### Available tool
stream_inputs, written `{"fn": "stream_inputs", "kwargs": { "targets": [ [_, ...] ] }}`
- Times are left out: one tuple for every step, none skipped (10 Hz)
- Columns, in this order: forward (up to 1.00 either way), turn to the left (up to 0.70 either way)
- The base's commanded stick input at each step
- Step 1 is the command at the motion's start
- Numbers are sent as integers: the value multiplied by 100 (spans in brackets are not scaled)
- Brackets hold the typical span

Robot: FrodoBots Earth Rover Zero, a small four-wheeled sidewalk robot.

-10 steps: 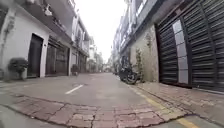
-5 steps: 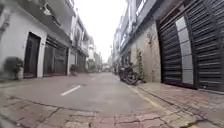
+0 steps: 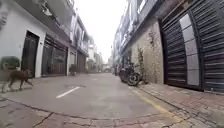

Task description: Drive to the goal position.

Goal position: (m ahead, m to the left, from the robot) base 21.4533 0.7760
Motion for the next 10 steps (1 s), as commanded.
{"fn": "stream_inputs", "kwargs": {
  "targets": [
    [48, 1],
    [48, 1],
    [48, 1],
    [48, 1],
    [48, 1],
    [48, 1],
    [48, 1],
    [48, 1],
    [48, 1],
    [48, 1]
  ]
}}
